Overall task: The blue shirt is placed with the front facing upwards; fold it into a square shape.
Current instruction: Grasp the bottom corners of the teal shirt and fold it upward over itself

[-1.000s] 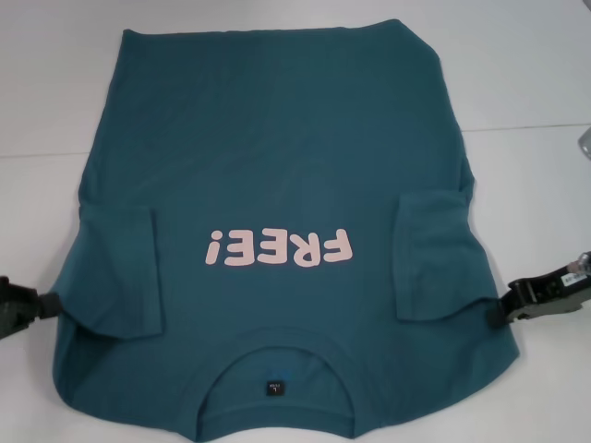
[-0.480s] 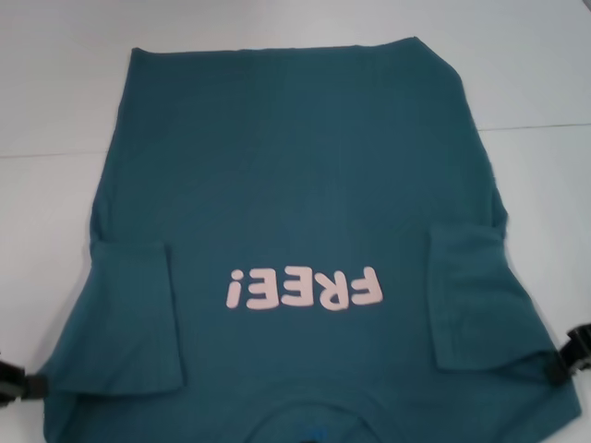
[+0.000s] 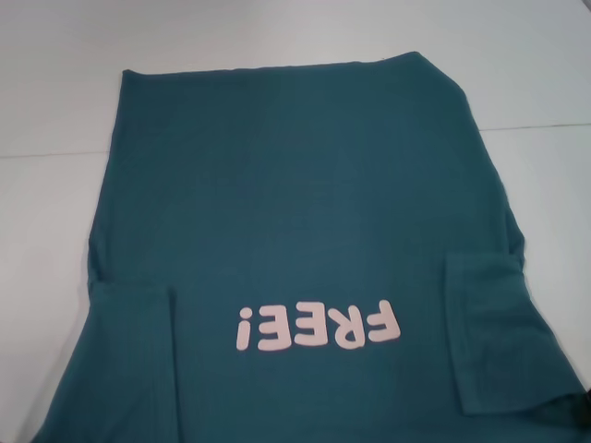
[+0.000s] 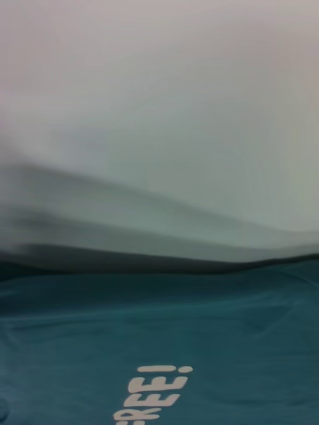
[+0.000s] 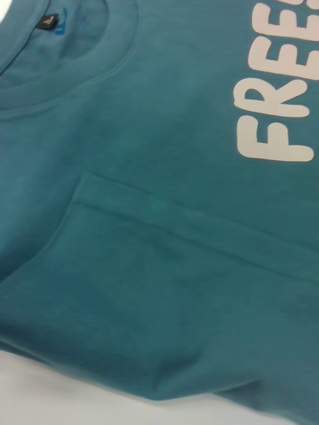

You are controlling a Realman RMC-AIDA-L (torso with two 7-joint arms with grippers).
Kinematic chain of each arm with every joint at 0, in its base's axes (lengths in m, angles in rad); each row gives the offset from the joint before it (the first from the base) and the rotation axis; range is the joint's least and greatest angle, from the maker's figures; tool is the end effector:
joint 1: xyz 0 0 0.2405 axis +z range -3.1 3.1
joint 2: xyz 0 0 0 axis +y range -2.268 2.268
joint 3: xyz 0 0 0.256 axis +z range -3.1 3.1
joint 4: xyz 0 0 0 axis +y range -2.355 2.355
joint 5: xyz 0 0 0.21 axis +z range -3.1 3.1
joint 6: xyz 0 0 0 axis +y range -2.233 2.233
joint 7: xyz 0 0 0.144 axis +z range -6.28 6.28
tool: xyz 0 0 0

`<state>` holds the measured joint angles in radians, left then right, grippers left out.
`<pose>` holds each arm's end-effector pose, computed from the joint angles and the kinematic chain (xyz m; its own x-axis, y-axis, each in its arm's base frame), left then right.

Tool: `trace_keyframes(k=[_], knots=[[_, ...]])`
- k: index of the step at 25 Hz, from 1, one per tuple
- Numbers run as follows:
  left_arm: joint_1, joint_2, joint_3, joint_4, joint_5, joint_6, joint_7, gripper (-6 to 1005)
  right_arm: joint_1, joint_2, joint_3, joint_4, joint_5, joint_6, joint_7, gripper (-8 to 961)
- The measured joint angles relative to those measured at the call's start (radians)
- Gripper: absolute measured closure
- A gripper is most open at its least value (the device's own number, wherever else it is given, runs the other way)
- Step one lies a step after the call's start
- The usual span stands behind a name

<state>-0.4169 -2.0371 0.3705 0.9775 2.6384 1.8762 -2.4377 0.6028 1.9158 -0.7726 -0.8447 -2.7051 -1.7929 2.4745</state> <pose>-0.3486 0.2500 0.0763 -0.0574 0.9795 0.1933 0.9982 0.0596 -0.0055 0.3188 0.3124 0.0756 0.1730 -0.9765 0.1289 -0.9385 -0.2031 -0.2793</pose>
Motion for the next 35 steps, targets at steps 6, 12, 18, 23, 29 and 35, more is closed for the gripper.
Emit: trace_keyframes(k=[6, 12, 18, 23, 29, 35], knots=[[0.02, -0.007, 0.001, 0.001, 0.031, 0.031, 0.019, 996, -0.024, 0.003, 0.0, -0.001, -0.002, -0.019, -0.019, 922], [0.02, -0.007, -0.006, -0.007, 0.026, 0.041, 0.041, 997, -0.021, 0.003, 0.008, -0.001, 0.003, -0.017, -0.034, 922], [-0.06, 0.028, -0.027, -0.081, -0.023, -0.007, 0.049, 997, 0.014, 0.008, 0.073, 0.0, 0.079, 0.053, -0.041, 922], [-0.178, 0.065, -0.019, -0.188, -0.041, -0.132, 0.003, 997, 0.038, 0.014, 0.111, 0.014, 0.216, 0.177, -0.023, 922], [-0.29, 0.091, -0.016, -0.259, -0.041, -0.297, -0.06, 997, 0.056, 0.038, 0.114, 0.041, 0.354, 0.347, 0.006, 922], [-0.363, 0.11, 0.005, -0.305, -0.038, -0.414, -0.088, 997, 0.081, 0.045, 0.109, 0.09, 0.438, 0.503, 0.035, 921]])
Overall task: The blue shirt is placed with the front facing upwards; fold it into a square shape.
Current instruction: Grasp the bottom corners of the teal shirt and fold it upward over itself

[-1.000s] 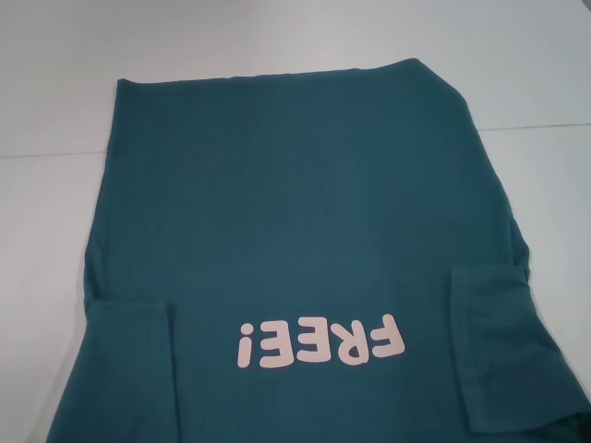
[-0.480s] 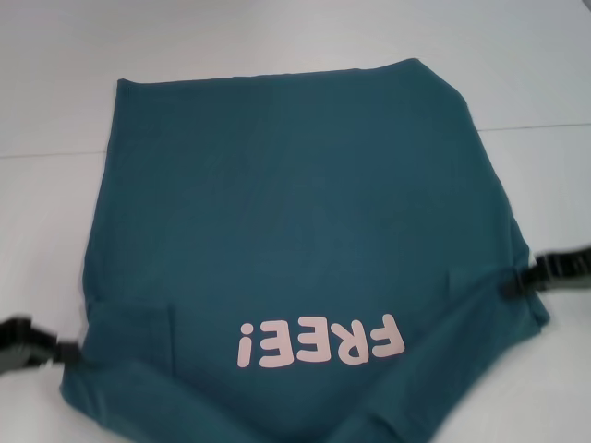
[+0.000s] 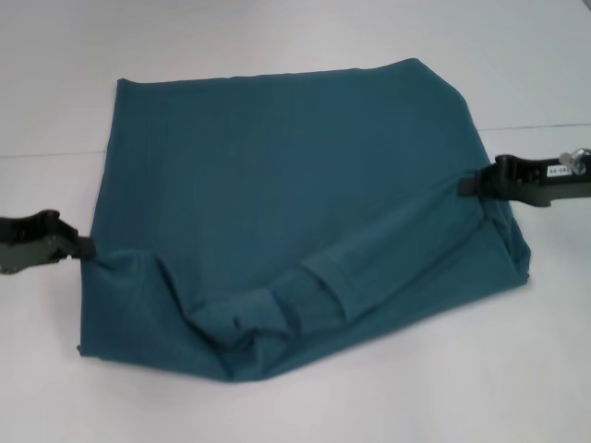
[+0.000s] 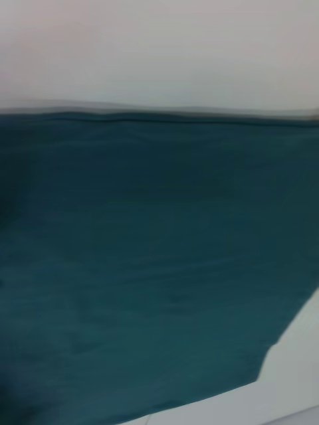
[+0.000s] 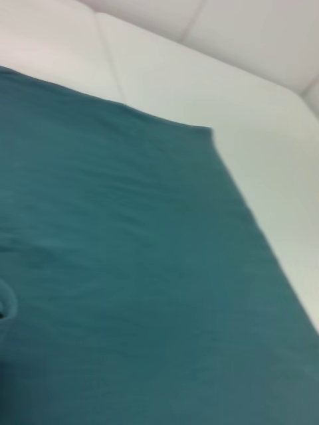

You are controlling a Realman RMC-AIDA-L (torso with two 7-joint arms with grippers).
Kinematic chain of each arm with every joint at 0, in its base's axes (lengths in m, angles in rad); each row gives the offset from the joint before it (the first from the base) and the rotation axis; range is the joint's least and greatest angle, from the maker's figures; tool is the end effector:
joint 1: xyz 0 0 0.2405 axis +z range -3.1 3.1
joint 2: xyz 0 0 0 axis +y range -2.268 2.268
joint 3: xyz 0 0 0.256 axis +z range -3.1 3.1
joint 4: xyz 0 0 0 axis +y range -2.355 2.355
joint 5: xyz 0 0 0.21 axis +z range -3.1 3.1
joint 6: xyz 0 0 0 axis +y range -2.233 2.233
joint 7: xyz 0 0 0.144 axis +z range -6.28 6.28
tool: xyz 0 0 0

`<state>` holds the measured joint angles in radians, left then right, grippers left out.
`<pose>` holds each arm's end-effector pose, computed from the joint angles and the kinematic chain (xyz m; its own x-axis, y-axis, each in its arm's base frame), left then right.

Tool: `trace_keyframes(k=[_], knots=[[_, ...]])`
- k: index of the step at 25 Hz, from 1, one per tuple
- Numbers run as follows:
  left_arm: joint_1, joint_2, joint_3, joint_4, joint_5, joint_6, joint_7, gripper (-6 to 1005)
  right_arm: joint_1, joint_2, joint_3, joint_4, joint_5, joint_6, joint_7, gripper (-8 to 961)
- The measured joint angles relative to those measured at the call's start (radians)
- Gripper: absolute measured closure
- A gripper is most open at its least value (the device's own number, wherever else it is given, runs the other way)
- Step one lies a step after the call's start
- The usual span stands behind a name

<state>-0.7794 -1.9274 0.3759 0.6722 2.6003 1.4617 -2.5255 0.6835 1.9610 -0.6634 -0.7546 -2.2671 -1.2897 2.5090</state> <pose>-0.2831 0.3992 0.0763 0.0884 0.9121 0.4004 0.9951 -0.0627 -0.0769 0.2690 0.4116 0.0679 0.1806 -0.8308 -0.5264 -0.9835 -0.1594 -0.0859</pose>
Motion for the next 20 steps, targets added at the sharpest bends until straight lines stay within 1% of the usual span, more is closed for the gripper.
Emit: trace_keyframes(k=[2, 3, 5, 7, 9, 11, 13, 14, 15, 17, 20], knots=[[-0.006, 0.001, 0.005, -0.002, -0.001, -0.017, -0.004, 997, 0.007, 0.009, -0.003, 0.003, -0.001, 0.042, 0.005, 921], [-0.02, -0.001, 0.015, -0.005, -0.003, -0.071, -0.011, 997, 0.01, 0.014, -0.006, 0.003, -0.002, 0.065, 0.007, 921], [-0.031, -0.004, 0.018, -0.014, -0.003, -0.113, -0.012, 997, 0.015, 0.024, -0.018, 0.005, -0.004, 0.122, 0.007, 922], [-0.043, -0.006, 0.02, -0.028, -0.004, -0.161, -0.009, 997, 0.021, 0.028, -0.042, 0.016, -0.005, 0.175, 0.006, 922], [-0.053, -0.01, 0.025, -0.042, -0.004, -0.208, -0.002, 997, 0.032, 0.028, -0.074, 0.042, -0.007, 0.228, 0.007, 922], [-0.063, -0.019, 0.045, -0.052, -0.005, -0.26, 0.005, 997, 0.048, 0.024, -0.101, 0.074, -0.019, 0.271, 0.008, 922], [-0.074, -0.032, 0.074, -0.057, -0.005, -0.316, 0.01, 997, 0.072, 0.023, -0.117, 0.108, -0.066, 0.321, 0.009, 921], [-0.082, -0.043, 0.097, -0.058, -0.005, -0.365, 0.012, 997, 0.099, 0.027, -0.122, 0.131, -0.12, 0.36, 0.012, 921], [-0.082, -0.043, 0.097, -0.058, -0.005, -0.365, 0.012, 997, 0.099, 0.027, -0.122, 0.131, -0.12, 0.36, 0.012, 921], [-0.086, -0.05, 0.116, -0.057, -0.005, -0.406, 0.012, 997, 0.125, 0.032, -0.122, 0.15, -0.171, 0.394, 0.023, 922], [-0.094, -0.052, 0.125, -0.055, -0.005, -0.434, 0.013, 997, 0.148, 0.036, -0.123, 0.158, -0.247, 0.432, 0.071, 922]])
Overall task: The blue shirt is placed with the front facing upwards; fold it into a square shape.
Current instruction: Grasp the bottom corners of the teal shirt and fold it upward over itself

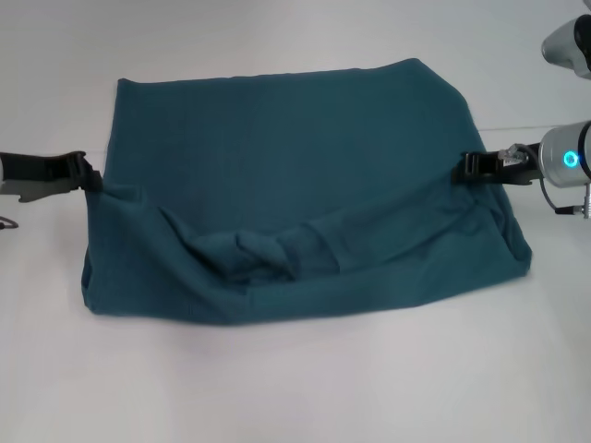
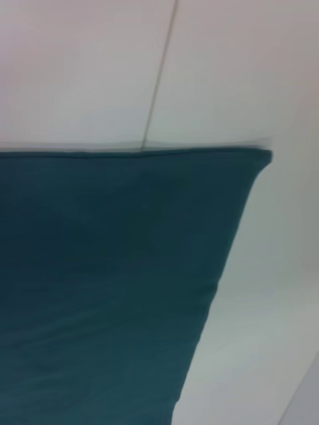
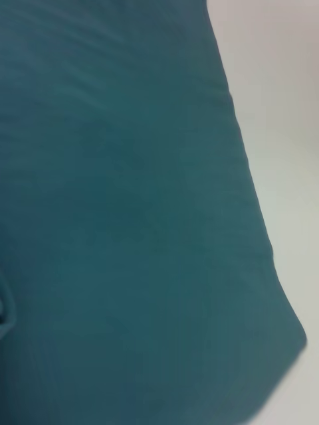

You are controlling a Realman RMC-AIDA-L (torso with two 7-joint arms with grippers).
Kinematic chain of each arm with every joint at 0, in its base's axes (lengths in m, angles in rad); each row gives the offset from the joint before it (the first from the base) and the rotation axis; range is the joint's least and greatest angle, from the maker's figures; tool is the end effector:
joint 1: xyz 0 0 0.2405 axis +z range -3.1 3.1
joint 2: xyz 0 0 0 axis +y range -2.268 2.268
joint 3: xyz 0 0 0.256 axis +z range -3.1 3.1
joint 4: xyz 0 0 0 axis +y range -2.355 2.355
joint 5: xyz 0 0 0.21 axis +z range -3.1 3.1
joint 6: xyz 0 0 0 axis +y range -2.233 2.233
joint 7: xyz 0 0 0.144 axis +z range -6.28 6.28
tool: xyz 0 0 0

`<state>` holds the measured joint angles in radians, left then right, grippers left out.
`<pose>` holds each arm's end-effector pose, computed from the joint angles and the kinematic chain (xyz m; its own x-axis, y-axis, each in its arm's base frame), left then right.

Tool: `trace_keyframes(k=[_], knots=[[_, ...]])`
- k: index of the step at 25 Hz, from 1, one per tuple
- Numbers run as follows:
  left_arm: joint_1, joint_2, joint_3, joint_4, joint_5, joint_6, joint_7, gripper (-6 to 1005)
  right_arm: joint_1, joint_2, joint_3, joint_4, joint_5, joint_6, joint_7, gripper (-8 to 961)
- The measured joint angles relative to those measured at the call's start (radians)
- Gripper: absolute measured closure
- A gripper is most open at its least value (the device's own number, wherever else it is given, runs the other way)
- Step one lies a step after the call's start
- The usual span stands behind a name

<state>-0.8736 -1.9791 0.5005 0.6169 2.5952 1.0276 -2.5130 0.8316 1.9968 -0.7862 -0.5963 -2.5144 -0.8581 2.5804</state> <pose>-0.2612 0.4582 0.0577 0.2555 0.7879 0.5602 0.9485 -0.0922 -0.3030 0.2639 0.4593 0.0320 0.3358 -0.7817 -0.5255 -0.9026 -0.1076 -0.4167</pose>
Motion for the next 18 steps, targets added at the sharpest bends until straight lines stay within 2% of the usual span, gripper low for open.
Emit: trace_keyframes(k=[9, 18], knots=[[-0.012, 0.011, 0.03, 0.006, 0.0, -0.06, 0.0, 997, 0.026, -0.01, -0.001, -0.005, -0.055, 0.07, 0.065, 921], [-0.03, 0.0, 0.104, -0.017, 0.0, -0.161, -0.001, 996, 0.088, 0.014, -0.004, 0.045, -0.198, 0.183, 0.148, 922]])
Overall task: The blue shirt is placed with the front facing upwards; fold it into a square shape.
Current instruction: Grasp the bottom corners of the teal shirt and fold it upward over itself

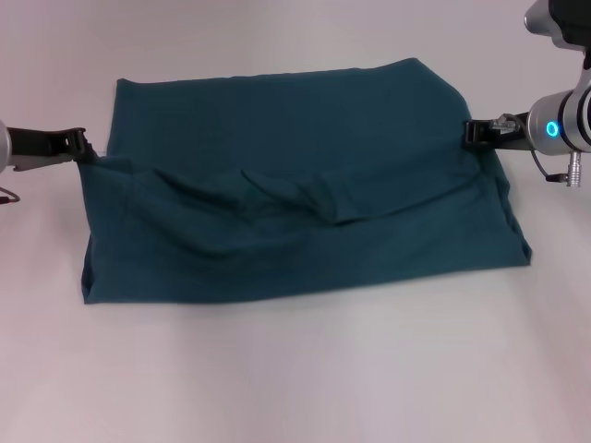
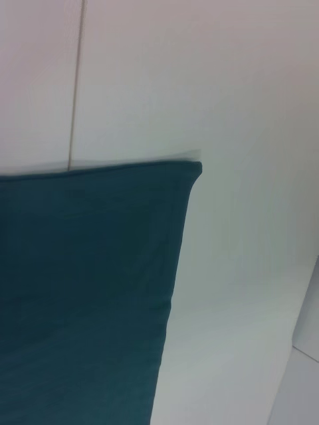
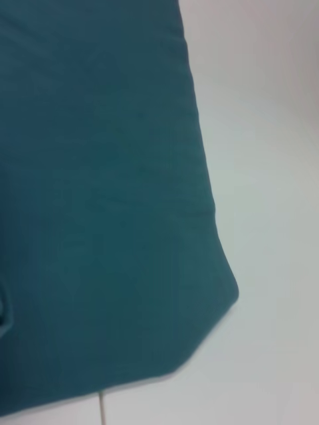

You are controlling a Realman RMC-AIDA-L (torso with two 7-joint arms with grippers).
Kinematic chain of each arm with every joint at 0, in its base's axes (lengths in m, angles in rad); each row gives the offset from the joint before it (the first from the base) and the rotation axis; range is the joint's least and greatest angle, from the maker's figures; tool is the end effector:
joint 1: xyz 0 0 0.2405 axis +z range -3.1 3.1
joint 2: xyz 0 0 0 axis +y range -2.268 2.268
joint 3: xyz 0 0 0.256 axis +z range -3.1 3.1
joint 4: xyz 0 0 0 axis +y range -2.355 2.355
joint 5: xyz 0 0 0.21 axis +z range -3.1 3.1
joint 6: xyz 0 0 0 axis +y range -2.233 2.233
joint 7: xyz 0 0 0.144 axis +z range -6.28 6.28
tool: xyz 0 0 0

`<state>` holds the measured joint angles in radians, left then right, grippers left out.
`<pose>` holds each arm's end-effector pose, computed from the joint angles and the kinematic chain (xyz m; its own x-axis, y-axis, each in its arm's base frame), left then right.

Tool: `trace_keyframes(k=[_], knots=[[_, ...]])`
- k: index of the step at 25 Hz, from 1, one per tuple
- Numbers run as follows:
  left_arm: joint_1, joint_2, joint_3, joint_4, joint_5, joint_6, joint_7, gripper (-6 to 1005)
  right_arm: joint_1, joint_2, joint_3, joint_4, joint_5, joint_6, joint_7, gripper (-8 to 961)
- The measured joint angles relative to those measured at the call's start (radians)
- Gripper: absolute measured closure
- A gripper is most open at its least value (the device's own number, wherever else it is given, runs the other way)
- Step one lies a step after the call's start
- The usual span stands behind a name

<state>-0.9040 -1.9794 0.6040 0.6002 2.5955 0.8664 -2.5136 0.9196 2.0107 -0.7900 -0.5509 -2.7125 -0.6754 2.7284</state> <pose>-0.2497 0.4793 0.0595 0.3700 0.7263 0.5793 0.8968 -0.1163 -0.4269 0.2488 0.4859 0.0352 0.3991 -0.7221 -0.5650 -0.8417 -0.0441 -0.5381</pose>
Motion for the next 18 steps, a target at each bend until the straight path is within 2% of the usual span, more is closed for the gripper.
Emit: trace_keyframes(k=[11, 18], knots=[[-0.002, -0.01, 0.033, -0.011, 0.001, -0.061, 0.002, 996, -0.008, 0.0, 0.001, 0.007, -0.052, 0.038, 0.063, 921], [-0.003, -0.025, 0.106, -0.017, 0.007, -0.113, 0.003, 996, 0.006, 0.001, -0.036, 0.038, -0.06, 0.05, 0.055, 921]])
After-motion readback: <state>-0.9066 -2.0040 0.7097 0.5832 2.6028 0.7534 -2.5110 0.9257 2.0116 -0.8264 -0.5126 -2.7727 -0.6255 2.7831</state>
